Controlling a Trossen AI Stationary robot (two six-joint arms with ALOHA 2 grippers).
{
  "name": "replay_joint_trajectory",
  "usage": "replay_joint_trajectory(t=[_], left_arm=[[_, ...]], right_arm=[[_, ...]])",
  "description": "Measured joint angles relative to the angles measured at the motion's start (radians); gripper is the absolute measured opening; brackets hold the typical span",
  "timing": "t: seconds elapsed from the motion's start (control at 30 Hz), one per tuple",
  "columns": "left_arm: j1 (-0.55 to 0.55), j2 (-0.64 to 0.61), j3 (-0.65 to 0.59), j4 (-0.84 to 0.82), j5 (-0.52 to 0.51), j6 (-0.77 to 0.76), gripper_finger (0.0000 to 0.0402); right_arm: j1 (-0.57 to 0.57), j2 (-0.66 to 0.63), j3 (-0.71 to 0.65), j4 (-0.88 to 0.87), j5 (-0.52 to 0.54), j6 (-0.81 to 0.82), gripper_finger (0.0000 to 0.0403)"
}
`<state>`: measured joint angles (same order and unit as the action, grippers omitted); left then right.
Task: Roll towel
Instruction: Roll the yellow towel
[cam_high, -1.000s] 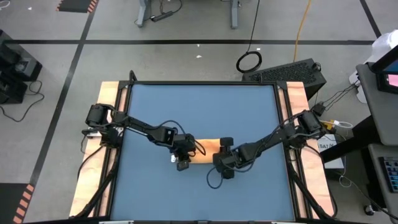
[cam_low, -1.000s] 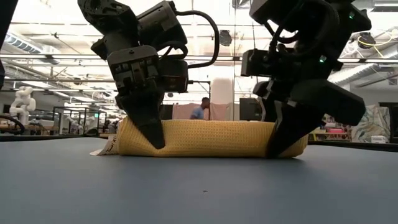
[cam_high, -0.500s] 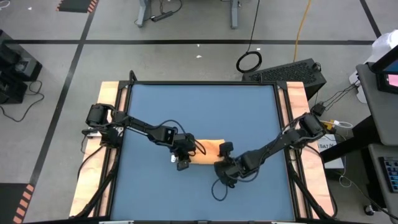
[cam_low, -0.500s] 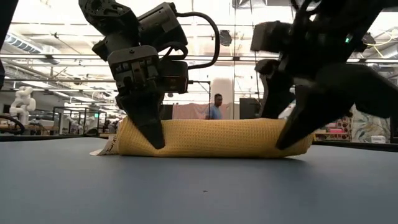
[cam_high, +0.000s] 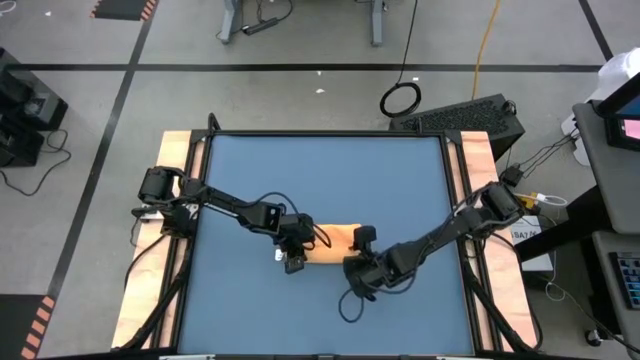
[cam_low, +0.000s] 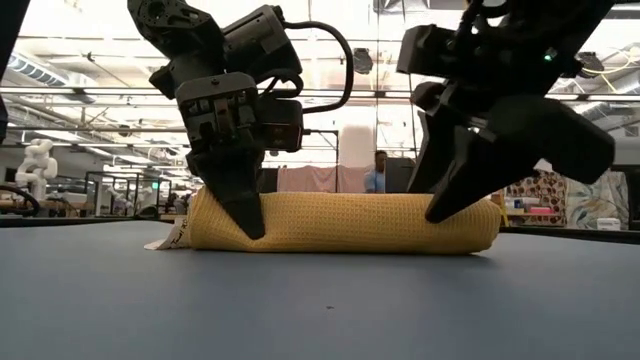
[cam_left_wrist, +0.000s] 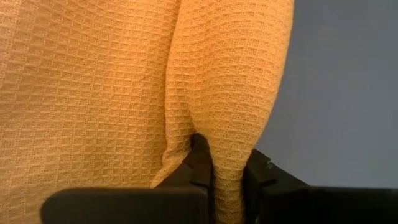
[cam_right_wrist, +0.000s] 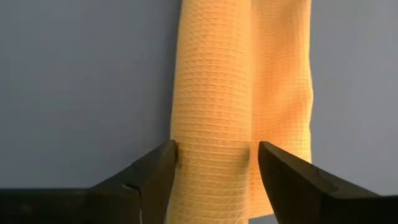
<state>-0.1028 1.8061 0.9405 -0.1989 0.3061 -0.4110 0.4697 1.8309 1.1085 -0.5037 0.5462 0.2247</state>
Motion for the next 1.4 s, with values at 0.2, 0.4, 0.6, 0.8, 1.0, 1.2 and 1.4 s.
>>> replay_joint_trajectory(t=[0.2,0.4,0.6,0.8,1.0,1.2,1.4], left_arm=[[0.000,0.000,0.000,-0.001,0.003,0.000,0.0031],[0.000,0.000,0.000,0.000,0.003,0.006,0.0031],[0.000,0.000,0.000,0.000,0.003,0.006,0.0031],[0.000,0.000,0.000,0.002,0.003,0.005,0.0031],[-0.002,0.000,-0.001,0.005,0.001,0.018,0.0034],[-0.019,0.000,0.000,0.008,-0.063,0.049,0.0084],[-0.048,-0.032,-0.002,-0.023,-0.146,0.111,0.0175]], right_arm=[[-0.025,0.000,-0.001,0.007,-0.051,0.001,0.0221],[-0.003,-0.005,0.001,0.008,-0.045,0.000,0.0219],[0.000,-0.001,-0.003,0.012,-0.047,0.022,0.0213],[-0.036,0.000,-0.010,0.021,-0.085,0.042,0.0187],[-0.101,0.000,-0.010,0.024,-0.224,0.039,0.0132],[-0.185,0.000,-0.010,0.036,-0.374,-0.003,0.0107],[-0.273,0.000,-0.011,0.057,-0.520,-0.068,0.0082]])
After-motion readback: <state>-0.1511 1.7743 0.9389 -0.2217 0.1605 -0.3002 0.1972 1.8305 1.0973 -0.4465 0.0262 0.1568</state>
